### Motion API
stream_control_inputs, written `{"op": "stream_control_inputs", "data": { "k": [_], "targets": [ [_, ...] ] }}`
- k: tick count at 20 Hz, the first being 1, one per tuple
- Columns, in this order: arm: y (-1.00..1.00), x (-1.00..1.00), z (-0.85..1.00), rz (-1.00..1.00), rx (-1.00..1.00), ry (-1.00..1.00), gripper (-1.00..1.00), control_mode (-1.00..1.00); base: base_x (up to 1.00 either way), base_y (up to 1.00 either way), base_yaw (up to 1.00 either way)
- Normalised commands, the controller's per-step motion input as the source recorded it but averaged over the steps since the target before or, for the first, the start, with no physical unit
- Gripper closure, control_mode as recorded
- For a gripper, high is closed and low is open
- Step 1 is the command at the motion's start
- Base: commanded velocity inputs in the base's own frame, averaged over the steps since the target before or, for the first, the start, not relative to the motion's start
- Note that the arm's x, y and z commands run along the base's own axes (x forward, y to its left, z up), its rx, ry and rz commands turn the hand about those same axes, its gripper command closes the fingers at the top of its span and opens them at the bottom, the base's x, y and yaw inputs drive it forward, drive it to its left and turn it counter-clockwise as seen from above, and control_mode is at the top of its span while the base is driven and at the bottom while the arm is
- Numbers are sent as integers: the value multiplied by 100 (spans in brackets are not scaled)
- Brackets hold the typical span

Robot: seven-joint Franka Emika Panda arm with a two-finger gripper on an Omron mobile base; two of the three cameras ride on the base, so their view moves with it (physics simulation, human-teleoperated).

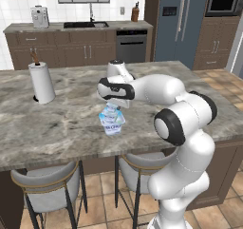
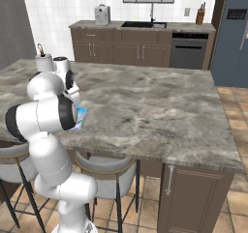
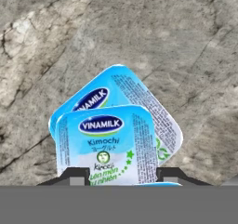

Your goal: Stack the yogurt containers by placing the smaller containers on top of the larger containers.

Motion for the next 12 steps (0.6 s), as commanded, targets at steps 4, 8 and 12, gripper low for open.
{"op": "stream_control_inputs", "data": {
  "k": [4, 8, 12],
  "targets": [
    [0, 0, -9, 0, -1, 0, 100, -100, 0, 0, 0],
    [0, 0, -6, 0, 0, 0, 100, -100, 0, 0, 0],
    [0, 1, -6, 0, -1, 0, 100, -100, 0, 0, 0]
  ]
}}
